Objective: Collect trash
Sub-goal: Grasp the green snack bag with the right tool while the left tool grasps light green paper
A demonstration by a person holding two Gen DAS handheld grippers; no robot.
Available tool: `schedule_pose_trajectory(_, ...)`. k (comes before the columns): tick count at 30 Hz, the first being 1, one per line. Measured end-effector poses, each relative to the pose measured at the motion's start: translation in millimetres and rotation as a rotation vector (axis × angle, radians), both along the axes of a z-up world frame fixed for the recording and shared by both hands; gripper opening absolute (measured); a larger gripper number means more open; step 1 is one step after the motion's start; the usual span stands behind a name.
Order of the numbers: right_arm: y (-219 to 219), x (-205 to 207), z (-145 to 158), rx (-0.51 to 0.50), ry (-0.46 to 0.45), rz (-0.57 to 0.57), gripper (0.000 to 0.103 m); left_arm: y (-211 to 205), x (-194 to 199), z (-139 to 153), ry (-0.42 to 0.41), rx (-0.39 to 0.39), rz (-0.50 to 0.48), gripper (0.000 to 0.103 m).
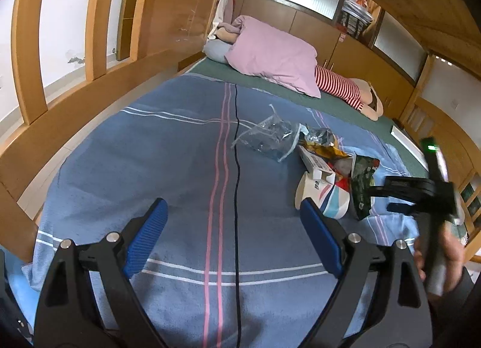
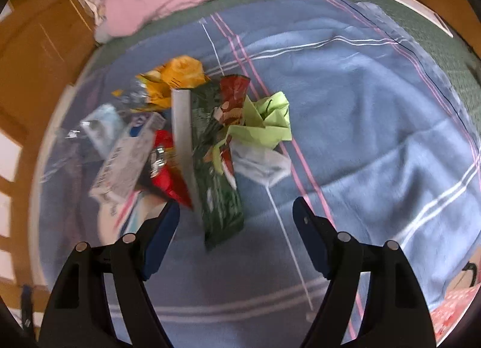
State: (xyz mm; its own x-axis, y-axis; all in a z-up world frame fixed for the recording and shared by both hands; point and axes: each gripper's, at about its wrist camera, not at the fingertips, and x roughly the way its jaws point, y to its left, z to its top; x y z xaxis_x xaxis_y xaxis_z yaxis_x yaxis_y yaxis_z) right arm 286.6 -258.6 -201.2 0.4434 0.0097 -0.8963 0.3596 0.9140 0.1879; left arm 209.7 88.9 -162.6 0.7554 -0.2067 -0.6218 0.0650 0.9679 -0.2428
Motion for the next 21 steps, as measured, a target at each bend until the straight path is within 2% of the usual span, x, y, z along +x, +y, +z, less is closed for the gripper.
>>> schedule_pose_trajectory(2,2,15,-15,0.002,0.031,0.001,0.072,1,0,0,0.0,-0.01,-0.001,0.089)
schedule_pose_trajectory(4,1,23,-26,0.007,0.065,-0.01,0.031,3,1,-1,0.011,-0.031,-0.006,0.089)
schedule_pose_trajectory(6,-2,28,-34,0.029,0.091,-0.024,0.026,4,3,-3,0.025,-0.041,-0.008,0.089)
schedule_pose_trajectory(7,-4,26,-32,0.035,0.08,-0.033,0.015,5,3,-3,0.029,-0.046,-0.008,0.089)
schedule_pose_trajectory(8,-5,24,-28,0.041,0.067,-0.03,0.008,5,3,-3,0.029,-0.048,-0.007,0.089)
schedule_pose_trajectory(13,-12,0,1,0.094,0.007,-0.023,0.008,-4,1,-4,0.022,-0.025,-0.022,0.089)
schedule_pose_trajectory(16,-22,-25,16,0.17,-0.02,-0.017,0.008,-15,1,-4,0.021,-0.009,-0.055,0.089)
schedule_pose_trajectory(21,-54,-77,35,0.171,-0.083,-0.076,0.008,-60,-8,0,-0.017,0.068,-0.206,0.089)
